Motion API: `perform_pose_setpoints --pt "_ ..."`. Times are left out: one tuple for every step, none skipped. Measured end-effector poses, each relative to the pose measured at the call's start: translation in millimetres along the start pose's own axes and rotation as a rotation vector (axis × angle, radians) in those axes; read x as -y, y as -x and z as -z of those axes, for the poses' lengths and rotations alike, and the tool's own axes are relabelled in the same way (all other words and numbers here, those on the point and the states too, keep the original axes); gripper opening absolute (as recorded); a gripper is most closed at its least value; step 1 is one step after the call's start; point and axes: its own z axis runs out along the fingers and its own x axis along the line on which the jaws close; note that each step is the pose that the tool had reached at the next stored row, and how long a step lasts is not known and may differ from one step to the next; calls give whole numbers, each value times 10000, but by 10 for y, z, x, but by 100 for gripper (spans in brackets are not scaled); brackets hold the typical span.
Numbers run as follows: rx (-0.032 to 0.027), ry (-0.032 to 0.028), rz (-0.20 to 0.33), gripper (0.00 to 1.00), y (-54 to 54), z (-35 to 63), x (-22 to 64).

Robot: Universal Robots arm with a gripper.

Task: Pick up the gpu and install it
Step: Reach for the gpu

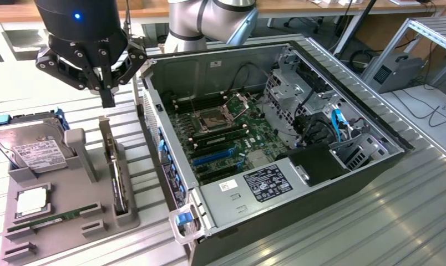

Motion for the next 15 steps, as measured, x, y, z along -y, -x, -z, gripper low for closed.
perform_pose_setpoints --pt "0 0 0 11 0 0 2" --pt "0 0 -1 11 0 0 4" --pt "0 0 0 11 1 1 11" --pt "0 0 0 11 1 0 18" --pt "0 0 0 11 2 1 20" --pt "0 -1 0 11 1 1 21" --pt "0 0 0 11 2 1 24" --pt "0 0 0 11 2 1 26" --pt "0 0 0 11 2 1 27" --pt "0 0 0 11 2 1 30" --pt "0 0 0 11 2 1 32" --pt "0 0 0 11 2 2 35" --pt "0 0 0 11 3 1 38" --pt "0 0 0 11 3 2 39" --pt "0 0 0 11 3 2 41"
